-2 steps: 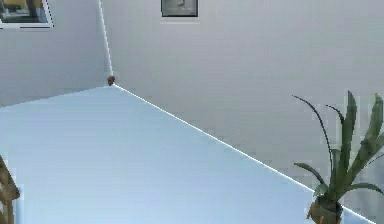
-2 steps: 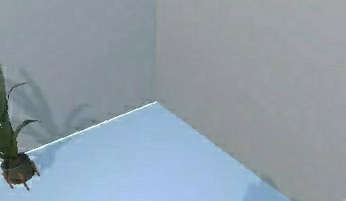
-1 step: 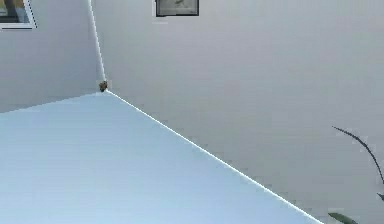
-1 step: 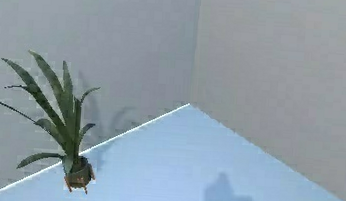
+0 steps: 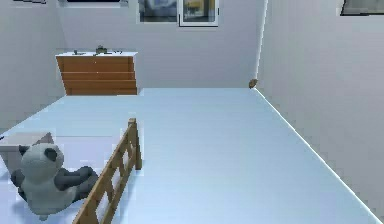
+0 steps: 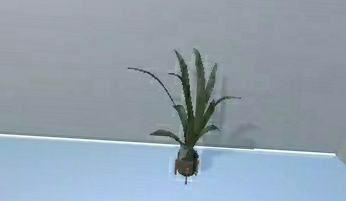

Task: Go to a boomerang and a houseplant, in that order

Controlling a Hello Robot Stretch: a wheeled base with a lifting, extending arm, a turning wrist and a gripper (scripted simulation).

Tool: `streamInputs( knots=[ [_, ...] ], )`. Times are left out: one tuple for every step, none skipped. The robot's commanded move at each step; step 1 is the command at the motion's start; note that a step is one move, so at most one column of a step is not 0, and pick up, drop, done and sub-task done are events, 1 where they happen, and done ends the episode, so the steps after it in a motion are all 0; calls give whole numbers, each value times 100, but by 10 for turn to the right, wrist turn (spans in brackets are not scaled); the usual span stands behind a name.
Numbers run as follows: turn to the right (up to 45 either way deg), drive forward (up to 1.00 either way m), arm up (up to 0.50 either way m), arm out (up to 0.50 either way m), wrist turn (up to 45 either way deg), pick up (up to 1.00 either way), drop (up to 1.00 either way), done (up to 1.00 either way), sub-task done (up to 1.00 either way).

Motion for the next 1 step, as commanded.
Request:
streamInputs(
  knots=[
    [0, 100, 0, 0, 0, 0, 0, 0, 0]
  ],
)
